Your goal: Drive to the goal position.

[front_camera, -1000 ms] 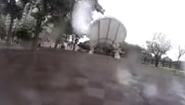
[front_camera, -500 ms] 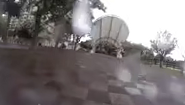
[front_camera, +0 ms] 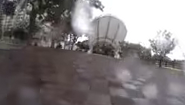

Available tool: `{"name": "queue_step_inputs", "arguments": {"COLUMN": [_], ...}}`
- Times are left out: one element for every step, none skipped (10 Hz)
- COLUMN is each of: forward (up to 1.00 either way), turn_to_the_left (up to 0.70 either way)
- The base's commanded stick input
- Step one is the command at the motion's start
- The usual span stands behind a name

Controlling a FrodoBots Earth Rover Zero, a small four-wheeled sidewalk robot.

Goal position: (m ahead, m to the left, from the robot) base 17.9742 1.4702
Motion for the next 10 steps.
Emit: {"name": "queue_step_inputs", "arguments": {"forward": [1.0, 1.0, 1.0, 1.0, 1.0, 1.0, 1.0, 1.0, 1.0, 1.0], "turn_to_the_left": [0.0, 0.0, 0.0, -0.06, -0.31, -0.2, -0.02, 0.0, 0.0, 0.0]}}
